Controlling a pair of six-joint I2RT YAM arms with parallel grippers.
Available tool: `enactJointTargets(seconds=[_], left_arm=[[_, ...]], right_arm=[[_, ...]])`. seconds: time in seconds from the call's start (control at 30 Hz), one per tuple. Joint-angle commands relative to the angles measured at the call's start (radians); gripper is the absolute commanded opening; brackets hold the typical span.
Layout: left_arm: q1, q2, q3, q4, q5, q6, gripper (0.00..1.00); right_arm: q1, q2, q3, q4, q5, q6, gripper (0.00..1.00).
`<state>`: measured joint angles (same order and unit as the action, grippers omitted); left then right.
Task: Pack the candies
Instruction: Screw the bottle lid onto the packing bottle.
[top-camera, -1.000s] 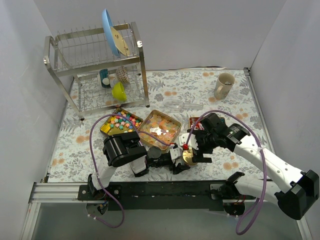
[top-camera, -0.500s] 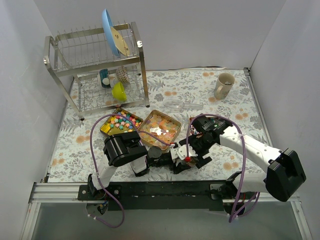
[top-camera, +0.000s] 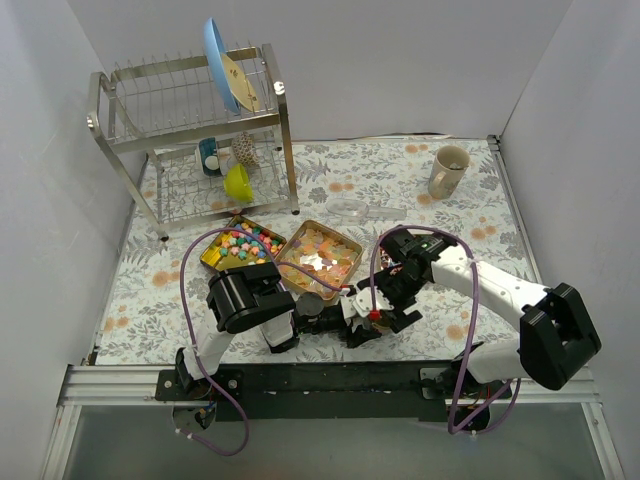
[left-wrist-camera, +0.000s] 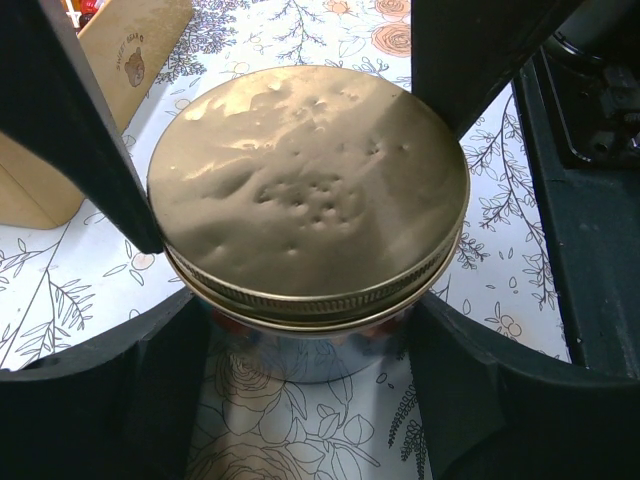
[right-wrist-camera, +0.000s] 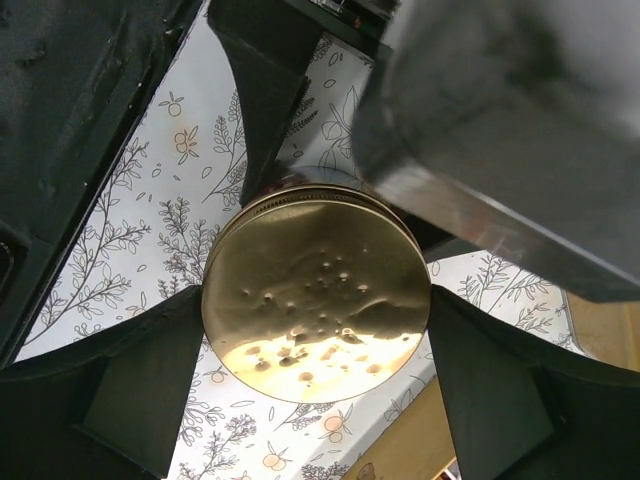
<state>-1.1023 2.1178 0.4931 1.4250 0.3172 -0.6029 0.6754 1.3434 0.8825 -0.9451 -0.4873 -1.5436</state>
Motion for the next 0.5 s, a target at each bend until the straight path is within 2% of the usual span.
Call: enactJointTargets(seconds=[0.0,0.17,0.27,0.3,0.47], left_arm=[[0.013,0.110,-0.062,0.138,-0.059,0.000,0.00],[0.015,0.105,-0.065,0.141,-0.064,0.000,0.00],[0.015,0.105,-0.062,0.140,-0.067,0.002,0.00],[0.015,0.103,-0.062,0.143,-0.069,0.002,0.00],[0.015,0.099,-0.065,0.144,-0.069,0.006,0.00]], right_arm=[[-0.013,0.034,0.026,-0.035,0.010,0.069,0.86],[-0.011,-0.012,-0.016,-0.014,-0.002,0.227,0.82],[-0.010,-0.059,-0.069,0.038,0.001,0.380,0.82],[-0.005,-0.072,-0.107,0.069,0.034,0.467,0.82],[0.036,-0.095,-0.157,0.149,0.133,0.684,0.86]])
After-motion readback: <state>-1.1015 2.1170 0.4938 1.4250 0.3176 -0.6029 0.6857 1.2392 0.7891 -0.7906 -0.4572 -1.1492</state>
